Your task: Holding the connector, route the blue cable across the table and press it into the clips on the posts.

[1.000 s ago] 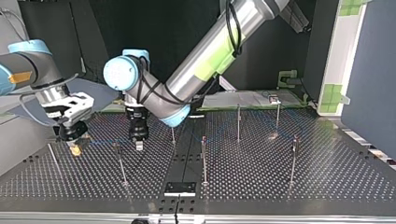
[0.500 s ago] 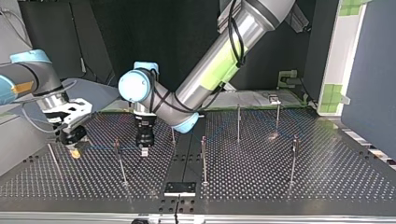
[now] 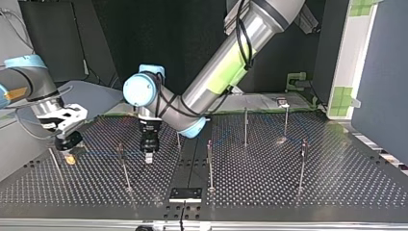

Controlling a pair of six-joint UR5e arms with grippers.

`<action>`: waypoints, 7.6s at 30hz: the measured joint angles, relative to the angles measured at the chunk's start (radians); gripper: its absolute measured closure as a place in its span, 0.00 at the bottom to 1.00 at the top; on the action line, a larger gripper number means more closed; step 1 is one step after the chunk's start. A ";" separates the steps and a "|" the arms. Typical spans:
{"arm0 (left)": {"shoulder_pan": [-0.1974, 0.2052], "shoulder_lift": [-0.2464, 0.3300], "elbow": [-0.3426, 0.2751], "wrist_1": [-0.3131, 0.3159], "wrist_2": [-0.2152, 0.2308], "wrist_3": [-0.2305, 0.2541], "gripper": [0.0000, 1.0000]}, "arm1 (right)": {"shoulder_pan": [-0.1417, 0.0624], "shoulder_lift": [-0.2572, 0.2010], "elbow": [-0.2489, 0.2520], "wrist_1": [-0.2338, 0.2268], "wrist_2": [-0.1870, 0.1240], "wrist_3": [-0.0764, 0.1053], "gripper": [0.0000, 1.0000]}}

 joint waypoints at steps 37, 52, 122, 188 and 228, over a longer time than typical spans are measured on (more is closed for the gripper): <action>-0.075 0.127 -0.121 -0.103 0.082 -0.071 0.00 | -0.010 0.006 0.000 0.001 -0.015 -0.002 1.00; -0.095 0.270 -0.265 -0.178 0.012 -0.032 0.00 | -0.003 0.005 0.000 0.003 -0.018 0.001 1.00; -0.076 0.435 -0.899 0.375 -0.052 -0.076 0.00 | 0.008 0.007 0.001 0.007 -0.015 0.001 1.00; -0.076 0.435 -1.378 0.853 -0.052 -0.076 0.00 | 0.000 0.010 0.003 0.008 -0.006 -0.007 1.00; -0.076 0.435 -1.378 0.853 -0.052 -0.076 0.00 | -0.001 0.010 0.003 0.008 -0.006 -0.007 1.00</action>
